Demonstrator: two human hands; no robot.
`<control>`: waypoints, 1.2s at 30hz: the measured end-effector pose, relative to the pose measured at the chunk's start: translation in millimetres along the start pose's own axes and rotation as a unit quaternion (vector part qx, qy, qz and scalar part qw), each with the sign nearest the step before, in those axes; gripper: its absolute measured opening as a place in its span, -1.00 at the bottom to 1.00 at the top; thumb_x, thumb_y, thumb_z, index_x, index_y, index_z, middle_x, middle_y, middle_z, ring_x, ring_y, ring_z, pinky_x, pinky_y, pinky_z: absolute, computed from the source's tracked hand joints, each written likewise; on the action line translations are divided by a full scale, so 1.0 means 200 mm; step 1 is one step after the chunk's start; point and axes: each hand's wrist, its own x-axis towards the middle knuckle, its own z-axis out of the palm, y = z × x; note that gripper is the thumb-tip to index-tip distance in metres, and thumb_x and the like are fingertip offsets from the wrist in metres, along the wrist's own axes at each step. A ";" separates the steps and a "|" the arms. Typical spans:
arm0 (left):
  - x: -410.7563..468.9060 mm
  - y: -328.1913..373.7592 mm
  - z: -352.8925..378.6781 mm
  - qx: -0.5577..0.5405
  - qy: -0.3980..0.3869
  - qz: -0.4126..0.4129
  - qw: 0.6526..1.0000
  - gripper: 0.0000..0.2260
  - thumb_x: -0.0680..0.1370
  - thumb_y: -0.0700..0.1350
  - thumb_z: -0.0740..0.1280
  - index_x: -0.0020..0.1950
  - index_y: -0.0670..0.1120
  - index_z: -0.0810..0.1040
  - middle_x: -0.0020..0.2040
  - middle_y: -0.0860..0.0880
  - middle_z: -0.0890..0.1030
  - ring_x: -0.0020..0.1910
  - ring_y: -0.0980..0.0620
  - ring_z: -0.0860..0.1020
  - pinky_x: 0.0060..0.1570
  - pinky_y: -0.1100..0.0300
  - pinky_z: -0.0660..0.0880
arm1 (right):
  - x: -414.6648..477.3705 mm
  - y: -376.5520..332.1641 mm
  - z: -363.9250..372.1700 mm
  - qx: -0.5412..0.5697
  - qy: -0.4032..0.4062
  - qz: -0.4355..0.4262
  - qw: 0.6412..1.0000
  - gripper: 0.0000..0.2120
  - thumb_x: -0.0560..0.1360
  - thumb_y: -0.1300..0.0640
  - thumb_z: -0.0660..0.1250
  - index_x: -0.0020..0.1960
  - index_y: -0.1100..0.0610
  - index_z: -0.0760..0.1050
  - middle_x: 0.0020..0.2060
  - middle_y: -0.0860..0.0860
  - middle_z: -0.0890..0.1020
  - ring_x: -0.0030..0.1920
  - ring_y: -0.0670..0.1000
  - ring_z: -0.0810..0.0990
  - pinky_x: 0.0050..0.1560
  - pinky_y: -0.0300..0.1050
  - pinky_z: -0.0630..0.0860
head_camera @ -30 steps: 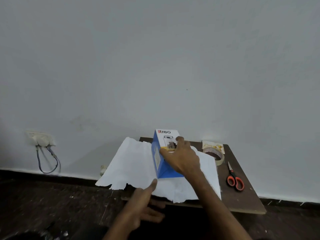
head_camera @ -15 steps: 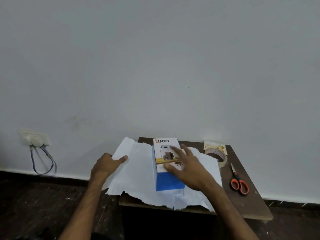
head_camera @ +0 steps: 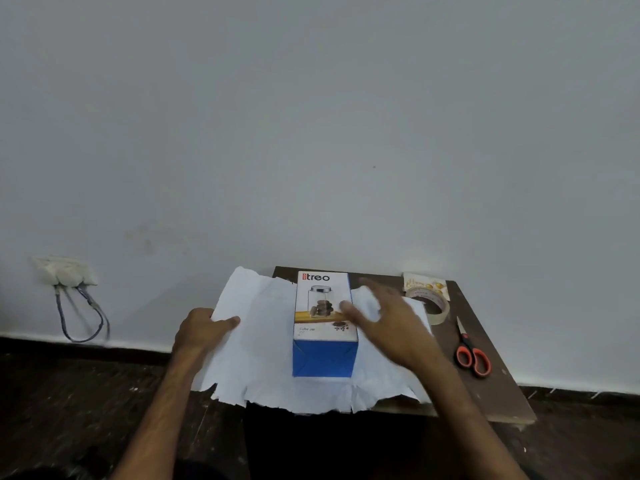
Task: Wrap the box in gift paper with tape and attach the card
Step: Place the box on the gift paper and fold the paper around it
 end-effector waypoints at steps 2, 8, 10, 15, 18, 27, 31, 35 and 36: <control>-0.02 0.00 -0.01 -0.003 -0.004 -0.003 1.000 -0.73 0.38 0.04 0.56 -0.19 -0.16 0.65 -0.20 -0.12 0.71 -0.18 -0.20 0.66 0.00 -0.11 0.62 | 0.03 0.13 -0.08 -0.073 0.114 0.083 0.987 -0.32 0.50 -0.36 0.22 0.40 0.11 0.37 0.34 0.12 0.48 0.29 0.16 0.49 0.18 0.05 0.49; -0.04 0.03 -0.01 -0.050 -0.014 0.012 0.999 -0.64 0.21 0.09 0.52 -0.17 -0.16 0.67 -0.21 -0.11 0.72 -0.18 -0.21 0.68 0.02 -0.20 0.61 | 0.07 0.41 -0.11 -0.129 0.010 0.203 0.971 -0.56 0.53 -0.16 0.35 0.20 0.17 0.53 0.06 0.10 0.65 0.13 0.13 0.61 0.11 -0.03 0.53; -0.06 0.04 -0.01 -0.071 0.003 0.021 0.997 -0.76 0.33 -0.02 0.59 -0.15 -0.12 0.67 -0.18 -0.10 0.72 -0.15 -0.21 0.67 0.05 -0.22 0.61 | 0.09 0.40 -0.10 -0.093 0.061 0.166 0.980 -0.71 0.51 -0.02 0.40 0.14 0.12 0.56 0.02 0.06 0.65 0.08 0.12 0.62 0.03 -0.06 0.51; -0.08 0.06 0.04 -0.128 0.028 0.039 0.991 -0.91 0.47 -0.13 0.54 -0.16 -0.08 0.65 -0.15 -0.07 0.71 -0.10 -0.20 0.66 0.07 -0.18 0.60 | 0.21 0.30 -0.16 -0.105 0.176 0.111 0.973 -0.83 0.52 0.01 0.40 0.06 0.06 0.55 -0.06 0.04 0.65 -0.05 0.12 0.60 -0.03 0.00 0.54; -0.08 0.08 0.06 -0.143 0.031 0.039 0.988 -0.90 0.50 -0.12 0.51 -0.15 -0.13 0.66 -0.15 -0.10 0.71 -0.12 -0.20 0.66 0.06 -0.18 0.60 | 0.27 0.27 -0.16 -0.145 0.180 0.096 0.968 -0.62 0.57 0.01 0.36 0.30 0.15 0.43 0.13 0.15 0.61 0.12 0.20 0.56 0.04 0.07 0.52; -0.08 0.11 0.06 -0.129 0.023 0.029 0.991 -0.88 0.51 -0.12 0.49 -0.19 -0.12 0.66 -0.20 -0.09 0.71 -0.16 -0.18 0.67 0.03 -0.12 0.61 | 0.12 -0.24 0.19 -0.158 -0.069 -0.121 0.978 -0.20 0.44 -0.51 0.08 0.56 -0.14 0.13 0.59 -0.18 0.05 0.59 0.07 -0.02 0.45 0.31 0.21; -0.09 0.10 0.05 -0.127 0.022 0.029 0.991 -0.89 0.52 -0.14 0.48 -0.20 -0.09 0.65 -0.17 -0.05 0.70 -0.12 -0.16 0.66 0.06 -0.11 0.61 | 0.10 -0.16 0.29 -0.219 -0.069 -0.131 0.964 -0.20 0.52 -0.36 0.20 0.60 -0.14 -0.10 0.60 -0.18 -0.12 0.60 0.12 -0.20 0.41 0.31 0.23; -0.09 0.09 0.04 -0.134 0.022 0.026 0.990 -0.91 0.51 -0.15 0.48 -0.19 -0.11 0.66 -0.16 -0.07 0.71 -0.12 -0.18 0.67 0.07 -0.15 0.61 | 0.08 -0.15 0.30 -0.205 -0.056 -0.124 0.969 -0.25 0.55 -0.27 0.23 0.60 -0.17 -0.08 0.60 -0.20 -0.10 0.60 0.08 -0.21 0.41 0.30 0.24; -0.09 0.09 0.04 -0.136 0.023 0.025 0.990 -0.91 0.51 -0.15 0.48 -0.19 -0.11 0.66 -0.17 -0.07 0.71 -0.12 -0.18 0.67 0.07 -0.16 0.61 | 0.07 -0.15 0.29 -0.204 -0.060 -0.119 0.970 -0.25 0.55 -0.27 0.23 0.60 -0.17 -0.07 0.60 -0.20 -0.10 0.60 0.09 -0.21 0.41 0.31 0.23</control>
